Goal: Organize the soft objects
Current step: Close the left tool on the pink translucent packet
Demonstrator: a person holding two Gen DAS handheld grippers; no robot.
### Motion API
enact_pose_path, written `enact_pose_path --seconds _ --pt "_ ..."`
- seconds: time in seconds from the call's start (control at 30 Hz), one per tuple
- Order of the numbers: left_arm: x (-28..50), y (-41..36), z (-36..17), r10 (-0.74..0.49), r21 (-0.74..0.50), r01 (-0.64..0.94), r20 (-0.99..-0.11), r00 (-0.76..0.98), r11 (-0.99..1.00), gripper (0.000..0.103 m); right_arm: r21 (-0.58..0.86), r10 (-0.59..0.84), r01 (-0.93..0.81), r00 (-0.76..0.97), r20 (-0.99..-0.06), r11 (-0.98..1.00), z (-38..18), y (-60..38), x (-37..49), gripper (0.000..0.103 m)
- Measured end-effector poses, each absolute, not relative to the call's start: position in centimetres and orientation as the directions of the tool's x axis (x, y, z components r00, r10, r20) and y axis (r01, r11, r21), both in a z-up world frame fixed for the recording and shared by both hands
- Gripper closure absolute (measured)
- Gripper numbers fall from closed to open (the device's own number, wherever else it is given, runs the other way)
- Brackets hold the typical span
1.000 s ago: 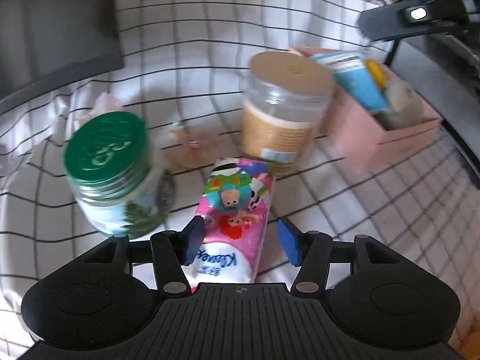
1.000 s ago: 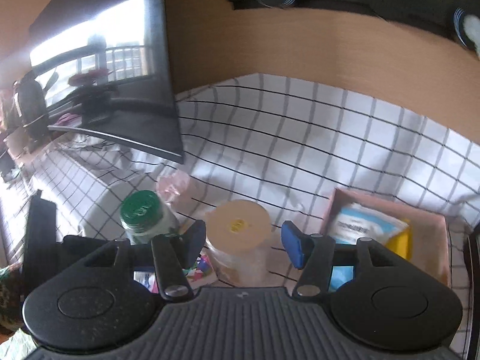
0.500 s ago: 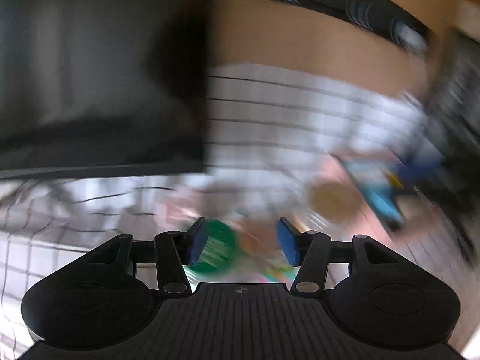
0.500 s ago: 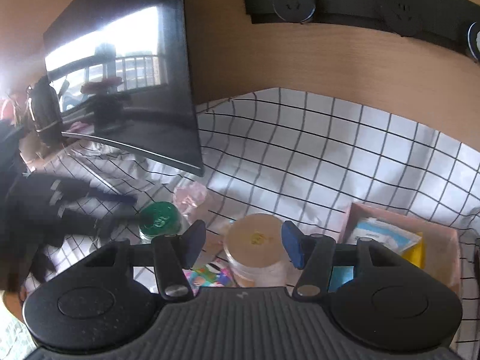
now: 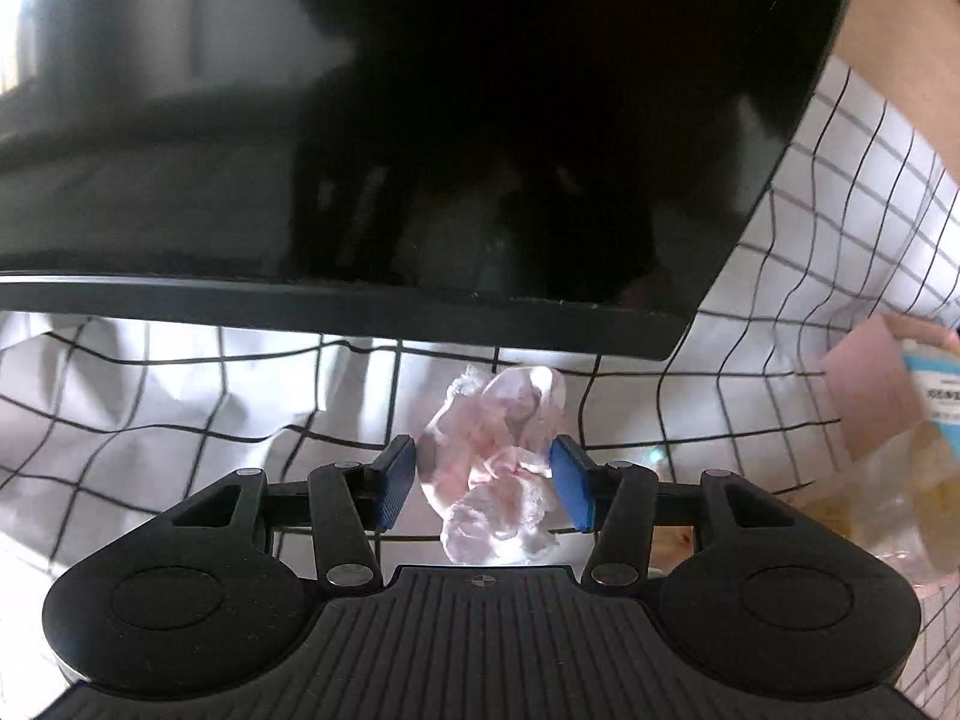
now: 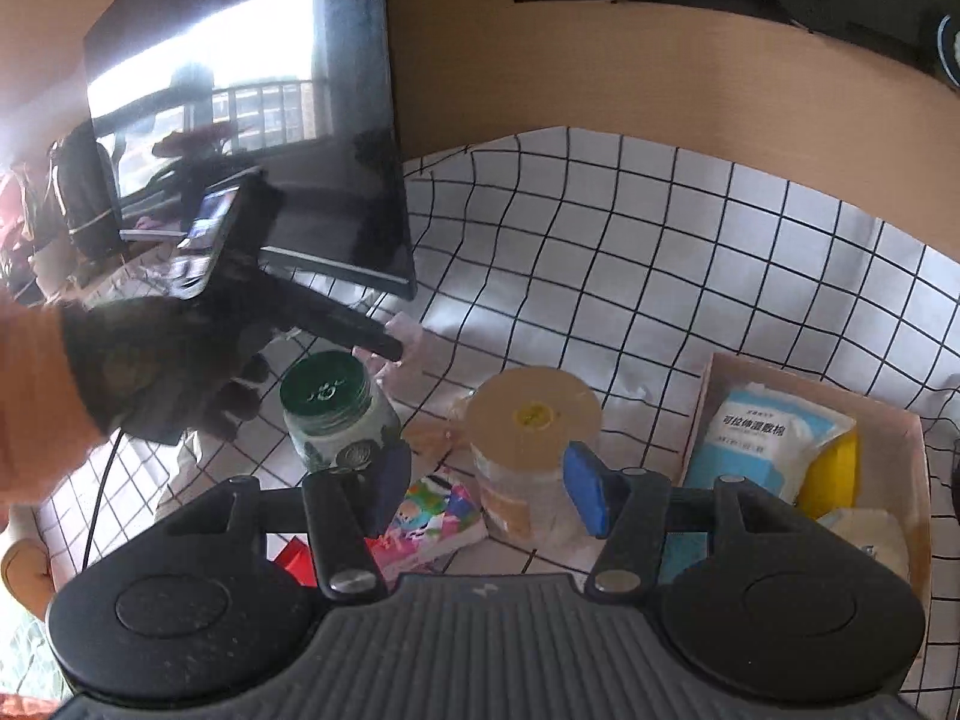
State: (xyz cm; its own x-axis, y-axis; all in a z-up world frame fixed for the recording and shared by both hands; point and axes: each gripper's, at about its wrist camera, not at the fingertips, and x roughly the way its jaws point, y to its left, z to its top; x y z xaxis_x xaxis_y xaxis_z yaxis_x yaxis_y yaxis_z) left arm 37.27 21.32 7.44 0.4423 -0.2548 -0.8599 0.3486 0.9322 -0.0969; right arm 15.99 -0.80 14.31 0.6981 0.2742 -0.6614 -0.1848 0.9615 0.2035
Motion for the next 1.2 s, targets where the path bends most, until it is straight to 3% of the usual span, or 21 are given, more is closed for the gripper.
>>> enact_pose_path --seconds 0.3,0.4,0.53,0.67,0.8,0.97,1.2 --pt "37.9 21.8 5.7 -0.303 -0.136 0.376 -0.850 0.431 0.916 0.049 0.168 0.290 -0.245 0.647 -0.705 0.955 13.7 2.1 16.3 0.047" --pt "37.8 22.5 5.9 -0.348 -0.169 0.406 -0.837 0.423 0.898 0.078 0.200 0.308 -0.240 0.611 -0.729 0.950 15.6 1.3 19.0 0.047" --pt "36.6 24.1 7.0 -0.361 -0.157 0.413 -0.800 0.479 0.897 0.084 0.307 0.347 -0.164 0.498 -0.795 0.938 18.1 -0.2 25.8 0.047" --pt "34.7 27.3 10.0 -0.395 -0.205 0.372 -0.729 0.558 0.905 0.084 0.397 0.415 -0.130 0.375 -0.829 0.909 17.5 0.0 31.9 0.037" --pt "32.2 31.0 13.5 -0.377 -0.218 0.319 -0.685 0.623 0.922 0.084 0.360 0.377 -0.112 0.278 -0.884 0.926 14.1 2.4 36.2 0.037" --pt "28.5 34.2 15.2 -0.349 -0.213 0.282 -0.679 0.646 0.935 0.084 0.299 0.314 -0.123 0.134 -0.940 0.946 9.2 5.1 39.2 0.068" --pt "25.5 36.8 12.3 -0.348 -0.272 0.218 -0.709 0.614 0.937 0.084 0.248 0.248 -0.054 -0.016 -0.969 0.967 4.1 6.6 41.6 0.074"
